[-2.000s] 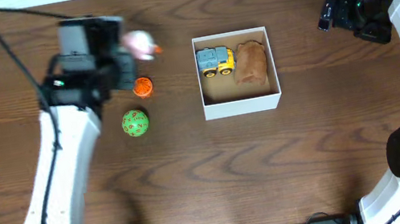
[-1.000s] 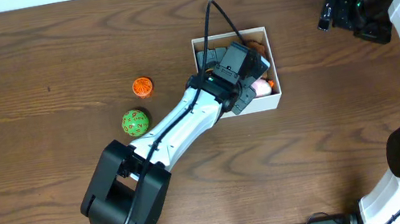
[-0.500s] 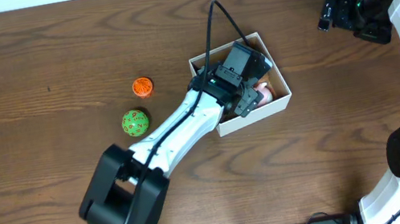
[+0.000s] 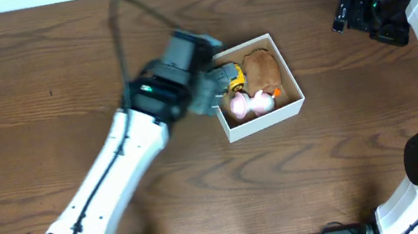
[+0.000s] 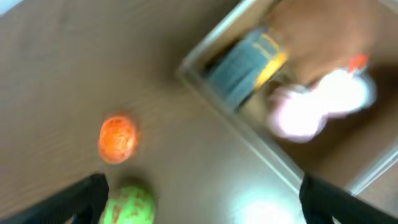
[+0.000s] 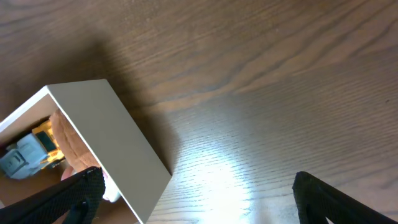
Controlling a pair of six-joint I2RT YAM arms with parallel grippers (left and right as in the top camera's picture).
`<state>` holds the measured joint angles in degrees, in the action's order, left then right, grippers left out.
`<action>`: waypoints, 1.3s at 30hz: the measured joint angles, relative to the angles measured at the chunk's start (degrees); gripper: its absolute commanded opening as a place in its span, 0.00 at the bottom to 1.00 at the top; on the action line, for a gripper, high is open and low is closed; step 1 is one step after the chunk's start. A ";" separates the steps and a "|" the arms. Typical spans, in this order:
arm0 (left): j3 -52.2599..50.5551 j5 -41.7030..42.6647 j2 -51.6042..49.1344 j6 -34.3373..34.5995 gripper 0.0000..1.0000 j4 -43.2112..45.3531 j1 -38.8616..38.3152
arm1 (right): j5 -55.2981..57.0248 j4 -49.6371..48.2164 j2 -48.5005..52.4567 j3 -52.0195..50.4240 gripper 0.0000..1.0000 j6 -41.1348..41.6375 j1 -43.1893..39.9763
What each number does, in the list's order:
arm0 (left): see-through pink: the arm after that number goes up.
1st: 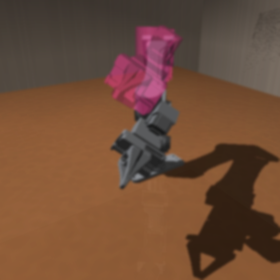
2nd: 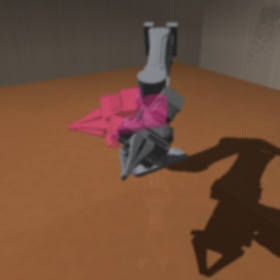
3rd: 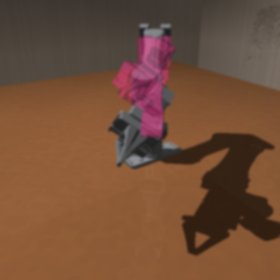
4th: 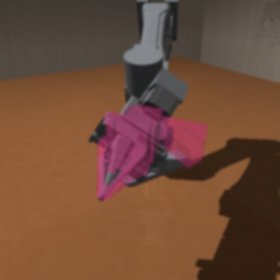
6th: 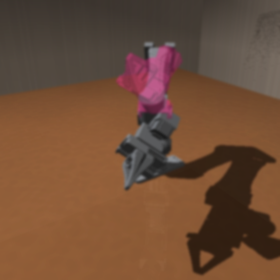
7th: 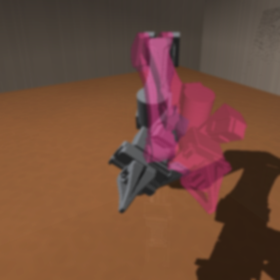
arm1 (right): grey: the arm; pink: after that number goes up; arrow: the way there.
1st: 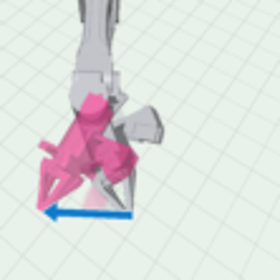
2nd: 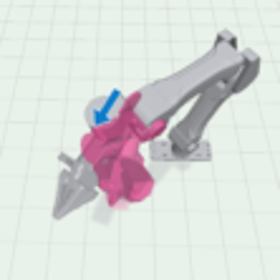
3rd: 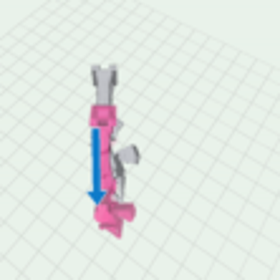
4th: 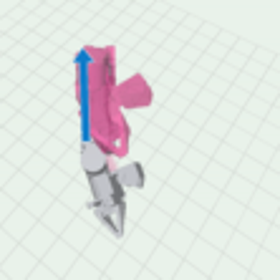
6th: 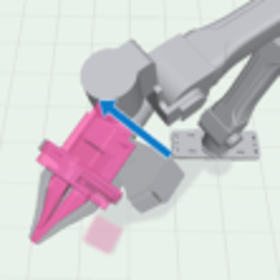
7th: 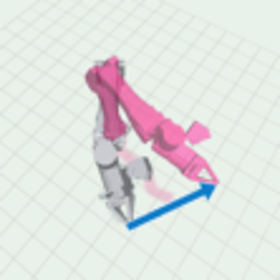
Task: Pack container
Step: 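Grasp the green numbered ball with the left gripper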
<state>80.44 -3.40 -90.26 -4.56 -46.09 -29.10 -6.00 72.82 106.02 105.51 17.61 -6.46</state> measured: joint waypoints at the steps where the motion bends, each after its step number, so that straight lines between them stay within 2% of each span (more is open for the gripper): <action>1: -0.04 -0.04 -0.39 1.86 0.98 -2.16 2.23 | -0.02 0.00 0.00 0.00 0.99 0.00 0.00; 6: -1.40 0.02 -4.20 10.62 0.95 -7.21 12.59 | -0.02 -0.02 0.00 0.00 0.99 -0.02 0.00; 15: -2.84 4.81 -17.14 15.26 0.92 -7.69 20.46 | -0.02 0.00 0.00 0.00 0.99 -0.02 0.00; 18: -2.97 5.64 -20.39 15.72 0.83 -7.69 20.70 | -0.02 -0.04 0.00 0.00 0.99 -0.02 0.00; 23: -3.02 6.23 -23.45 16.63 0.59 -7.69 20.70 | -0.02 -0.13 0.02 0.00 0.99 -0.02 0.00; 28: -3.02 5.99 -23.45 15.87 0.56 -7.37 20.70 | -0.02 -0.17 0.00 0.00 0.99 -0.02 0.00; 32: -2.95 5.77 -23.23 15.04 0.34 -7.58 20.68 | -0.02 -0.17 0.02 0.00 0.99 0.00 0.00; 34: -2.69 5.60 -22.88 14.86 0.31 -8.11 20.61 | -0.02 -0.17 0.00 0.00 0.99 -0.02 0.00; 39: -0.39 5.44 -20.20 14.10 0.32 -10.62 19.34 | -0.02 -0.17 0.02 0.00 0.99 0.00 0.00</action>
<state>80.05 2.04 -110.45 9.54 -56.71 -9.76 -6.02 72.64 106.04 105.51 17.61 -6.46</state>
